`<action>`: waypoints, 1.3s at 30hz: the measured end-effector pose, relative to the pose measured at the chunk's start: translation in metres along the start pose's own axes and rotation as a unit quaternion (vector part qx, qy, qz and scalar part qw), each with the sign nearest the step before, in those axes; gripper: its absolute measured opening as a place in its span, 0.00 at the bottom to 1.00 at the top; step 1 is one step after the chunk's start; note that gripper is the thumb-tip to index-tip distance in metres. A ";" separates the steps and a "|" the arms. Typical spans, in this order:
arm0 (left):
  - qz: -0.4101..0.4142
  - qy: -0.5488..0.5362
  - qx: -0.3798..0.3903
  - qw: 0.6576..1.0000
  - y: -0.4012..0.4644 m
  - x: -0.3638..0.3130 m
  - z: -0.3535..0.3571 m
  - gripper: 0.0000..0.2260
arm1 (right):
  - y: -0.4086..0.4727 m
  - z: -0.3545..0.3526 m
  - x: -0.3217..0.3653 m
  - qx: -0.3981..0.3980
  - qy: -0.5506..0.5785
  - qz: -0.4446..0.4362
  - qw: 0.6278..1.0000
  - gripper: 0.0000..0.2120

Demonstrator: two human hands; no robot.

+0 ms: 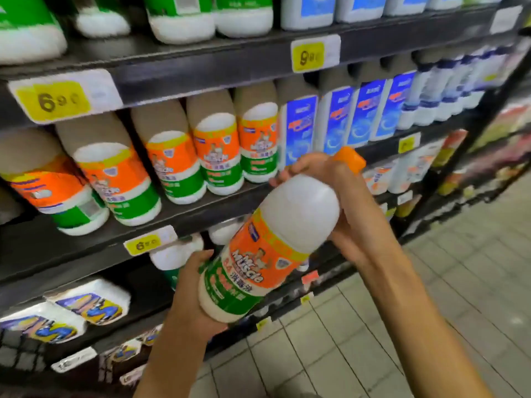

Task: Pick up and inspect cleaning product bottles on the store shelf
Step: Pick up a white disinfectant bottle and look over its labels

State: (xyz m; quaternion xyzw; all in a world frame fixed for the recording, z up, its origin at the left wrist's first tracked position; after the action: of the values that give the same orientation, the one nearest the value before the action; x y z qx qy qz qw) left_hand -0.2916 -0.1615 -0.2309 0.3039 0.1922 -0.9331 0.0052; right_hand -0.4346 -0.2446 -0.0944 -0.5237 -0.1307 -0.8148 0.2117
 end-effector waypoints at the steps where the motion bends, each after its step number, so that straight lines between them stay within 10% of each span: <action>1: -0.033 0.012 -0.023 0.999 0.004 0.019 -0.006 0.17 | -0.013 -0.024 -0.013 -0.040 -0.006 0.005 0.999 0.07; 8: -0.228 0.074 -0.063 0.969 0.015 0.167 0.023 0.13 | -0.117 -0.187 -0.063 -0.301 0.134 0.009 0.944 0.10; 18: -0.289 0.345 0.130 0.884 0.015 0.384 0.136 0.05 | -0.321 -0.380 -0.025 -0.497 0.178 -0.060 0.847 0.07; 25: -0.384 0.468 0.268 0.749 0.012 0.543 0.237 0.12 | -0.441 -0.495 -0.002 -0.638 0.201 -0.113 0.735 0.09; 32: -0.532 0.476 0.217 0.666 0.024 0.732 0.364 0.17 | -0.517 -0.648 0.057 -0.746 0.230 -0.138 0.610 0.13; 39: -0.578 0.503 0.306 0.566 0.036 0.899 0.516 0.06 | -0.581 -0.787 0.142 -0.799 0.203 -0.186 0.535 0.09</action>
State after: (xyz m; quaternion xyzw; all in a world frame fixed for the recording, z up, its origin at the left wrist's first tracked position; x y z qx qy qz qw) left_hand -1.3112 -0.2848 -0.3726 0.5319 0.0016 -0.4366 -0.7256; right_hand -1.3938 -0.1070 -0.2887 -0.2595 0.5264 -0.6859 -0.4302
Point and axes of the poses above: each hand's wrist, its own y-axis towards the middle knuckle, its own z-axis out of the palm, x = y × z, the point moved 7 cm from there along y, towards the middle knuckle, and after that the axes turned 14 degrees about z, right-handed, at the moved point
